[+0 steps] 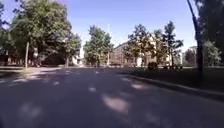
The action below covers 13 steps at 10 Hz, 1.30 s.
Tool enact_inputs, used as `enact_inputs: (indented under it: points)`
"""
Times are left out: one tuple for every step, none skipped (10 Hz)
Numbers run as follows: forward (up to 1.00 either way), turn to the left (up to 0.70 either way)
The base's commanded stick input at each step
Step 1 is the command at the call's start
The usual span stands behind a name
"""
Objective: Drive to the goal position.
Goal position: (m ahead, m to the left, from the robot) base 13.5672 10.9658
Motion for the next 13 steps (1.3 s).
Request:
enact_inputs:
  points:
    - [0.7,0.0]
    - [0.7,0.0]
    - [0.7,0.1]
    - [0.7,0.35]
    - [0.7,0.24]
    - [0.7,0.0]
    - [0.7,0.0]
    - [0.7,0.0]
    - [0.7,0.0]
    - [0.7,0.0]
    - [0.7,0.0]
    - [0.7,0.0]
    - [0.7,0.27]
